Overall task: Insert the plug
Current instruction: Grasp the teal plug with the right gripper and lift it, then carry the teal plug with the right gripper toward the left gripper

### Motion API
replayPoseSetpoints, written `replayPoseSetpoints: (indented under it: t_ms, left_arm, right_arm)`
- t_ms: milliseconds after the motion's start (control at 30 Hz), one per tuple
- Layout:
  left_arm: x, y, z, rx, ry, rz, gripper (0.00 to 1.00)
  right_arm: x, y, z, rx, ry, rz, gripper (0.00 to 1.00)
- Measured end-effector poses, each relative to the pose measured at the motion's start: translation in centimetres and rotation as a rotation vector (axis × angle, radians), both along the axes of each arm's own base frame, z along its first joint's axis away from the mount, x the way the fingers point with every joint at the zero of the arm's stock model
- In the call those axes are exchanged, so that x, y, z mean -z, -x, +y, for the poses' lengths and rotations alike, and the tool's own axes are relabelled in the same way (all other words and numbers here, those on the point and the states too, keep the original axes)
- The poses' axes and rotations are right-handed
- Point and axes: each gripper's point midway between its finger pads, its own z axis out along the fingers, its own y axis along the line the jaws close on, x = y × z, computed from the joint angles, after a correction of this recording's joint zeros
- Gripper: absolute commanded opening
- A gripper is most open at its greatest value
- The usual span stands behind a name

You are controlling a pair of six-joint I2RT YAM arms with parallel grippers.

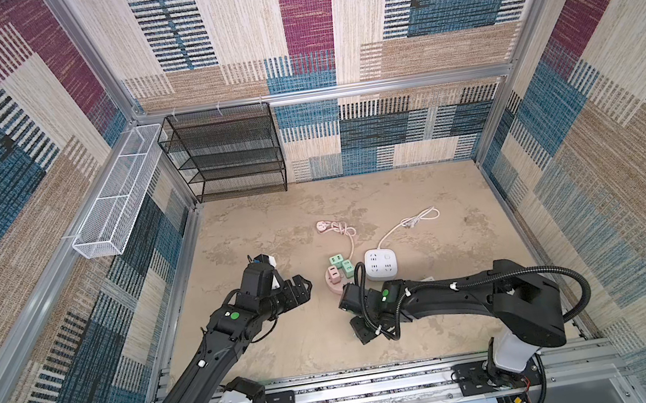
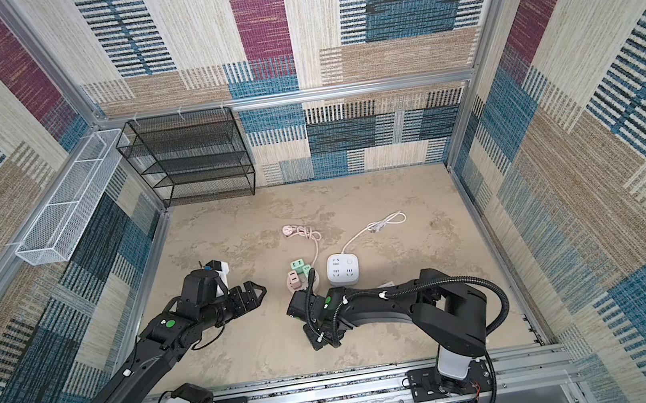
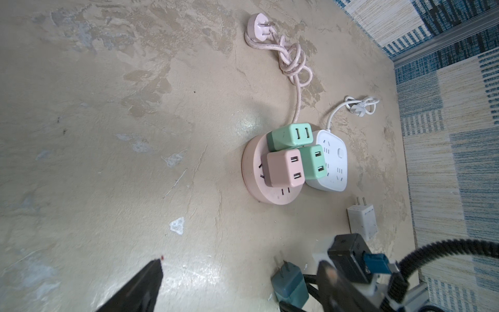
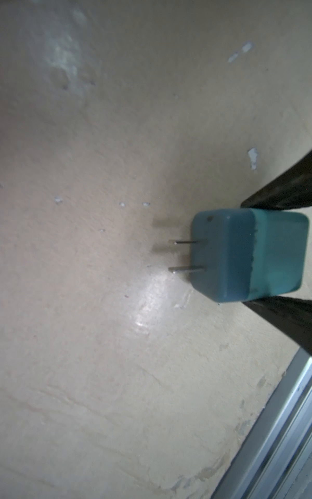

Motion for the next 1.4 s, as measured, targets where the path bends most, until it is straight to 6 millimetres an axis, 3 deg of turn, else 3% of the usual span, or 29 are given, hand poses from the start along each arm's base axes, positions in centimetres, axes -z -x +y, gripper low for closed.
replayPoseSetpoints:
  t_ms: [133, 267, 333, 400, 533, 700, 867, 1167, 1400]
  left_arm:
    - [0.0, 0.0, 0.0, 0.001, 0.000, 0.000, 0.93]
    - [0.0, 0.0, 0.0, 0.000, 0.000, 0.001, 0.93]
    - [0.0, 0.0, 0.0, 0.001, 0.001, 0.001, 0.93]
    - [0.0, 0.0, -0.1, 0.002, 0.002, 0.003, 0.92]
    - [0.1, 0.2, -0.4, 0.016, 0.015, 0.012, 0.87]
    - [-0.1, 0.8, -1.0, 0.052, 0.048, 0.027, 0.77]
    - [-0.7, 2.1, -2.4, 0.131, 0.122, 0.053, 0.76]
    - [-1.8, 4.5, -5.2, 0.281, 0.276, 0.091, 0.71]
    - [-2.8, 5.1, -6.5, 0.342, 0.350, 0.080, 0.68]
  right_arm:
    - [0.1, 0.0, 0.0, 0.000, -0.001, -0.001, 0.46]
    - [0.1, -0.1, 0.1, 0.000, -0.009, -0.013, 0.32]
    - [0.0, -0.2, 0.2, -0.002, -0.015, -0.017, 0.20]
    - [-0.1, -0.3, 0.3, -0.006, -0.018, -0.021, 0.00]
    - [-0.6, -0.2, -0.1, -0.009, -0.015, -0.028, 0.00]
    - [-3.5, -0.6, -0.1, -0.051, -0.081, -0.092, 0.00]
    - [-5.7, -1.3, -0.4, -0.122, -0.091, -0.173, 0.00]
    - [-11.5, -2.4, 2.5, -0.228, -0.201, -0.273, 0.00]
    - [-12.5, -2.7, 3.9, -0.271, -0.216, -0.273, 0.00]
